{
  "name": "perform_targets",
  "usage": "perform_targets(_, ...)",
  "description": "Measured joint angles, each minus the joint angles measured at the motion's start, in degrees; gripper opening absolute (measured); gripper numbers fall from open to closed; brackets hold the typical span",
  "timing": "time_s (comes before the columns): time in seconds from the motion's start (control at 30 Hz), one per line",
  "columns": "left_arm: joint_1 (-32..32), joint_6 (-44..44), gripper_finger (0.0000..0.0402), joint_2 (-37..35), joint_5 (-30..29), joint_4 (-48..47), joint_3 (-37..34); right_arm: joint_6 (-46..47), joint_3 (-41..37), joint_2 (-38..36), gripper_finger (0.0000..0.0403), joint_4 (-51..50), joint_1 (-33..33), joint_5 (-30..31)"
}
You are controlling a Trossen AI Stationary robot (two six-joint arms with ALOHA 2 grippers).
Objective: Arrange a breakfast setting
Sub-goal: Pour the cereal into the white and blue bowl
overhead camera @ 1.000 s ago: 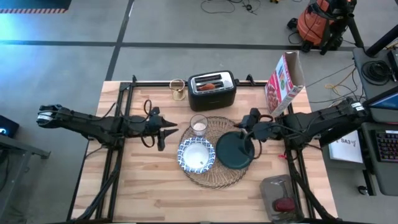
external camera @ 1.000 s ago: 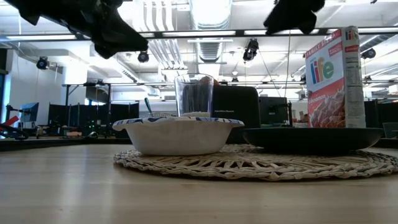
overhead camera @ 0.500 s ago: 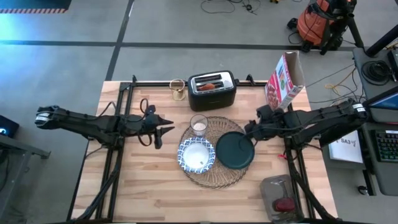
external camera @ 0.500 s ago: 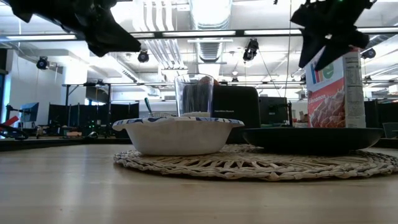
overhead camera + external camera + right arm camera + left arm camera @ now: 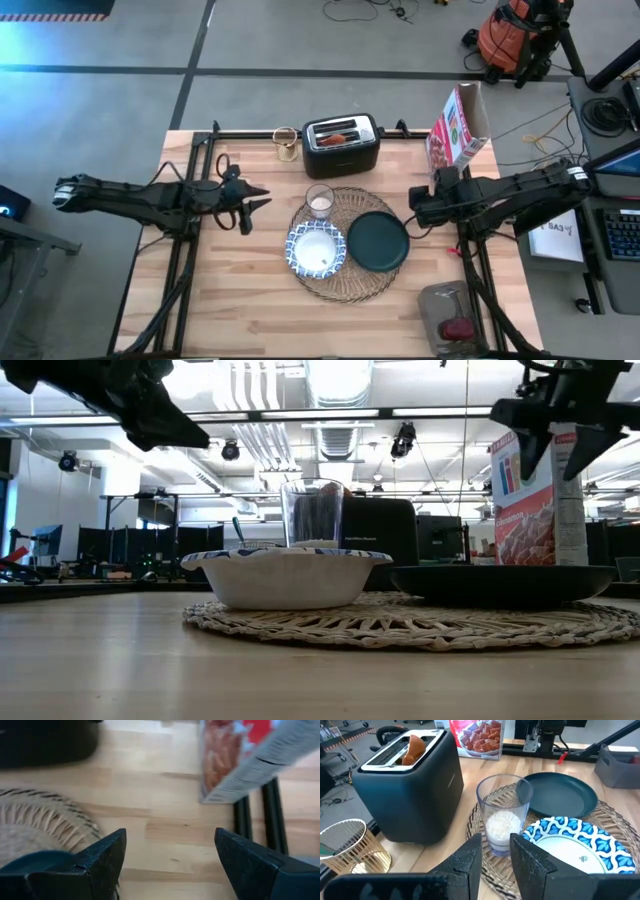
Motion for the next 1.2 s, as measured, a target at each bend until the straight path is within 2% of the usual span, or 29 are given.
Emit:
perform_targets(0.2, 0.00, -0.48, 0.0083, -1.88, 0.12, -3.27, -0.14, 7.29, -0.11, -0.02, 0.0282, -4.91, 0.00, -1.03)
perform_targets(0.6, 0.00, -0.55, 0.0083, -3.82, 0.18, -3.97, -1.39, 8.90, -2.03, 0.00, 0.0259, -3.86, 0.00, 0.66)
perform_targets(0.7, 0.00, -1.03, 0.0083, -4.07, 0.20, -3.95, -1.97, 10.18, -2.03, 0.00, 0.0252, 2.65, 0.00, 4.04)
perform_targets(0.77, 0.00, -1.50, 0.0083, -4.40, 0.29, -3.92, -2.52, 6.86, -2.03, 0.08, 0.0248, 8.93, 0.00, 7.67)
perform_targets(1.03, -0.02, -1.75, 0.0083, -7.82, 0.64, -2.80, -5.07, -19.71, -2.14, 1.60, 0.0244, 37.42, -0.01, 17.63)
perform_targets(1.1, -0.02, -1.64, 0.0083, -8.53, 0.64, -2.81, -5.62, -20.68, -2.14, 1.60, 0.0246, 38.97, -0.45, 21.59)
perform_targets(1.2, -0.02, -1.84, 0.0083, -9.66, 1.16, -2.83, -6.58, -15.09, -2.14, 1.28, 0.0249, 34.06, -2.39, 25.68)
